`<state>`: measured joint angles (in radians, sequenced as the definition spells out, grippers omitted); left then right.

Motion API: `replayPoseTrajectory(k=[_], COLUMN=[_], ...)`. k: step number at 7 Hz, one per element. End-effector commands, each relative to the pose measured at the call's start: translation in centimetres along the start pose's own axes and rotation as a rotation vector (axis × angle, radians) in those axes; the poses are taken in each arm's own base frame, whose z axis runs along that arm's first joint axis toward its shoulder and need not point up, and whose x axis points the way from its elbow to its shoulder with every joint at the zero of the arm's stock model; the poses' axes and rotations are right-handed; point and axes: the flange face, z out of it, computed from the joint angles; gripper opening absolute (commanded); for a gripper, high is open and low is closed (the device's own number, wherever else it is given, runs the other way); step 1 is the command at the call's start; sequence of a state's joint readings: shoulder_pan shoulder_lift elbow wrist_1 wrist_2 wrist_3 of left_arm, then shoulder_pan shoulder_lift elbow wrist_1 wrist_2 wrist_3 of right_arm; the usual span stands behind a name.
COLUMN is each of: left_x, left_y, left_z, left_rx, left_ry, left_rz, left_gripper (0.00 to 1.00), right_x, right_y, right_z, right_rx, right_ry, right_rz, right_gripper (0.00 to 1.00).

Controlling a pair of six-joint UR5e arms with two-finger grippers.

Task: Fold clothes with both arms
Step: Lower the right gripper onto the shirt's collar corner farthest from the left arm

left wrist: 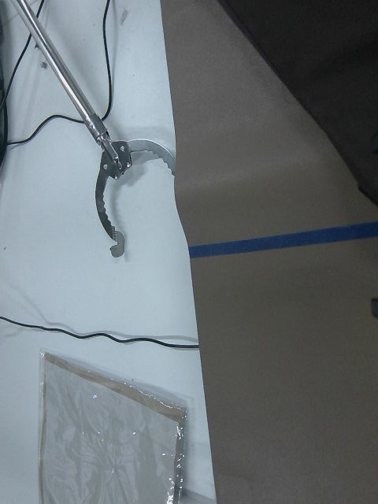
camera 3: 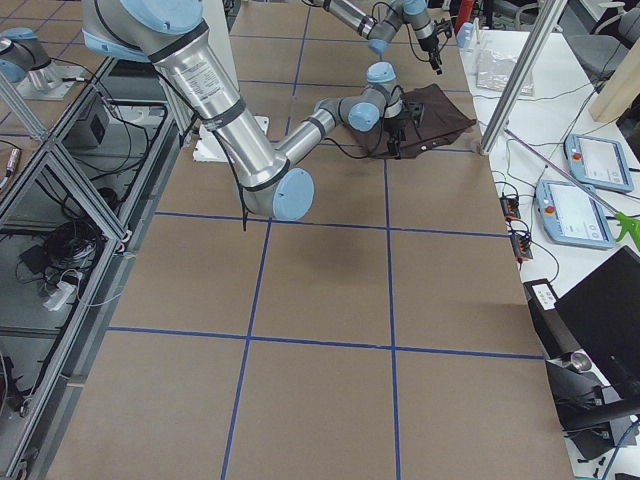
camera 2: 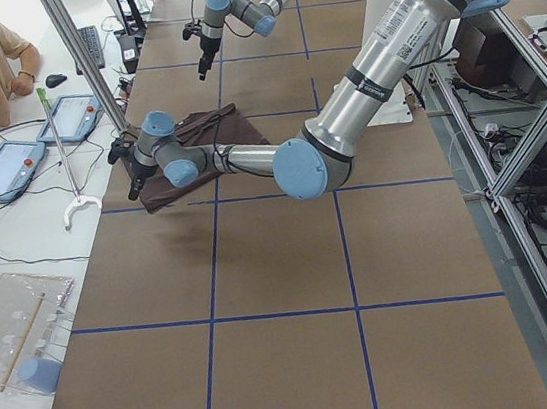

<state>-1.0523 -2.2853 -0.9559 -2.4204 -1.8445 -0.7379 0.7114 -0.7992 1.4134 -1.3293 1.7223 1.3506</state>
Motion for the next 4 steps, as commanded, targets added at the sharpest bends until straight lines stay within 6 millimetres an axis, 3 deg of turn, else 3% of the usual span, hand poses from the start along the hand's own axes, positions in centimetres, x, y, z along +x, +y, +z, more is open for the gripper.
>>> replayPoseTrajectory(k=[1, 3, 4], left_x=[-0.3, 1.4, 2.0], left_y=[0.5, 2.3, 3.0], left_z=[-3.0, -2.0, -1.6], left_rx=[0.016, -0.007, -0.017], left_ry=[0.056, 0.075, 0.079], left_rz=[0.019, -0.022, -0.016], left_gripper=[1.00, 1.00, 1.00], right_x=[-5.5, -6.2, -7.0], right_y=[0.7, 2.2, 2.7], right_z=[2.9, 6.3, 7.1], right_rx=[0.024, 0.006, 0.016], right_ry=[0.019, 0.023, 0.037], right_rz=[-0.007, -0.025, -0.032], right_gripper=[0.67, 0.59, 0.57])
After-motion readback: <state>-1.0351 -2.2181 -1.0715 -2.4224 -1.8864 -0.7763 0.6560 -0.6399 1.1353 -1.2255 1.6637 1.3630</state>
